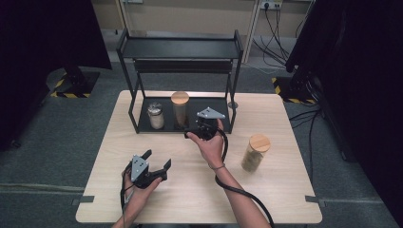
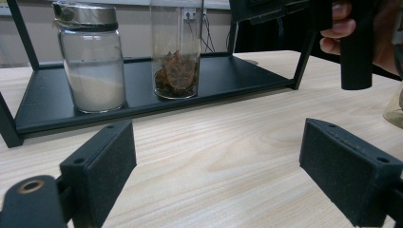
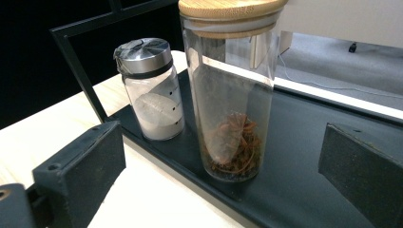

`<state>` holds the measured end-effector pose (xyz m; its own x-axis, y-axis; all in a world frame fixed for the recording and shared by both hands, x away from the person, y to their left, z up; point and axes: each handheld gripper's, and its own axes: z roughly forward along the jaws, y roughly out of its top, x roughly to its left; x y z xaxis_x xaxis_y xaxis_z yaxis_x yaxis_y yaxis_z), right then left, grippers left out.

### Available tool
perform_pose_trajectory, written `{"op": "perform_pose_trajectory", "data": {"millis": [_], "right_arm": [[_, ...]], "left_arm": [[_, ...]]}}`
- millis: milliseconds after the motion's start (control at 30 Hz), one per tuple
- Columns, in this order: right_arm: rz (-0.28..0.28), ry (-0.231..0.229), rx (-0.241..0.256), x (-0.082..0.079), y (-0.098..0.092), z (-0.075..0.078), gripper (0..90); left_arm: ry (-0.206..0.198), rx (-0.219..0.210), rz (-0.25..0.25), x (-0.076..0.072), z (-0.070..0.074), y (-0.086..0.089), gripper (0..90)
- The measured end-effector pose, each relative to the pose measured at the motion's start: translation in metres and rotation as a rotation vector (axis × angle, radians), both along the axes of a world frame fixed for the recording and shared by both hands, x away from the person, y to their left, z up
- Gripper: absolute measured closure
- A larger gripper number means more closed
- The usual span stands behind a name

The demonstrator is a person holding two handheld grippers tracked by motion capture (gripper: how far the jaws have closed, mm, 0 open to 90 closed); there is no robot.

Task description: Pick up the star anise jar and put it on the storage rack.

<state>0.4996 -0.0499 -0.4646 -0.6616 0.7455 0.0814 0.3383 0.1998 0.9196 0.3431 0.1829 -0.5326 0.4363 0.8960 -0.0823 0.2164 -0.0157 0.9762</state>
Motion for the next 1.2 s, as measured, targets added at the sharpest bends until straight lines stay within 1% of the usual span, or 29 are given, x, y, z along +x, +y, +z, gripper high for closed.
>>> {"op": "perform_pose_trajectory", "data": {"millis": [1200], "right_arm": [[0.019,0.018,-0.003,-0.022,-0.019,-0.010,1.9]], "left_arm": [[-0.002,0.003,0.002,0.000,0.000,0.000,11.2]]}}
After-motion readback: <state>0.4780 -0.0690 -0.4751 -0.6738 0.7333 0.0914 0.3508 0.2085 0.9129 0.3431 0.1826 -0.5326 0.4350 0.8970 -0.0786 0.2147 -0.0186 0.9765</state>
